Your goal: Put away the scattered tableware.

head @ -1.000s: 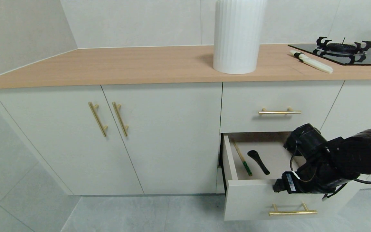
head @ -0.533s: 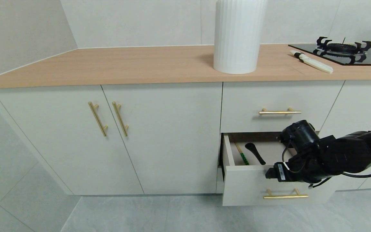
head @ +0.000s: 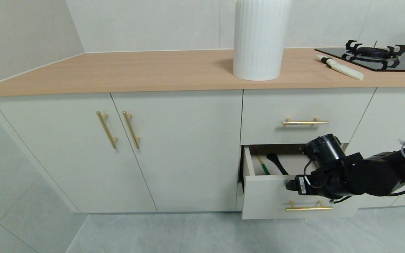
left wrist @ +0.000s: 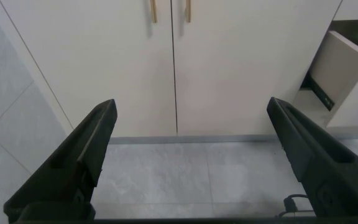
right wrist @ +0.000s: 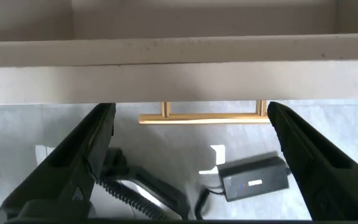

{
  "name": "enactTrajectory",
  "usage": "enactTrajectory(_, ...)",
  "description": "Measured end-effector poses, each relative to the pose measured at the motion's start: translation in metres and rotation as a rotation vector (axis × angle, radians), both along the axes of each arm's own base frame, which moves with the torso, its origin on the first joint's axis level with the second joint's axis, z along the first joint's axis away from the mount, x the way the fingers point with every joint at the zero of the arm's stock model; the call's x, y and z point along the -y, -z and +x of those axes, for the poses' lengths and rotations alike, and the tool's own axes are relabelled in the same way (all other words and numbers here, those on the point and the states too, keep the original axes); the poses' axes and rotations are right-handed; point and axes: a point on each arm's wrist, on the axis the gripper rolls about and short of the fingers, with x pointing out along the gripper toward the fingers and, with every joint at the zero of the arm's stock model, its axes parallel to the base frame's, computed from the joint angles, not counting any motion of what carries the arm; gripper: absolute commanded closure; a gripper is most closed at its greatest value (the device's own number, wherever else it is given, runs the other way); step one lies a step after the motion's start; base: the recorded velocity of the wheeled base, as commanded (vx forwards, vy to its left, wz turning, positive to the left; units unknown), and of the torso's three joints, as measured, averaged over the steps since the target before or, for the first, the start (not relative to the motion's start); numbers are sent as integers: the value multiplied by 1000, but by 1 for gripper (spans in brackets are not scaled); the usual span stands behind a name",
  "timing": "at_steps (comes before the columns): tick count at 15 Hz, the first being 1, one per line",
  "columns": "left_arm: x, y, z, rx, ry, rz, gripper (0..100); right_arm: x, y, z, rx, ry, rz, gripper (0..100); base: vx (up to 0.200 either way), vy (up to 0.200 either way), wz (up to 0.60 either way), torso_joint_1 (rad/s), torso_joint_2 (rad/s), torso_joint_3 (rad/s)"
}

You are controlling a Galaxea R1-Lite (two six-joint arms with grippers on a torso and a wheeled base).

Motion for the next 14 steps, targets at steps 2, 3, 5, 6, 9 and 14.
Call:
enactTrajectory(2,0,0,0,0,0,0,0,-1,3,7,91,6,32,0,0,0,0,0,0,0)
enactTrajectory(3,0,0,0,0,0,0,0,0,8,6,91,7,31,0,0,0,0,0,0,0)
enactTrajectory(5,0,0,0,0,0,0,0,0,12,10,113,13,40,0,0,0,0,0,0,0)
enactTrajectory(6,0,0,0,0,0,0,0,1,12,14,149,18,55,0,0,0,0,0,0,0)
enactTrajectory(9,0,0,0,0,0,0,0,5,20,29,250,45,87,0,0,0,0,0,0,0)
enactTrajectory(14,0,0,0,0,0,0,0,18,40,52,358,95,112,0,0,0,0,0,0,0)
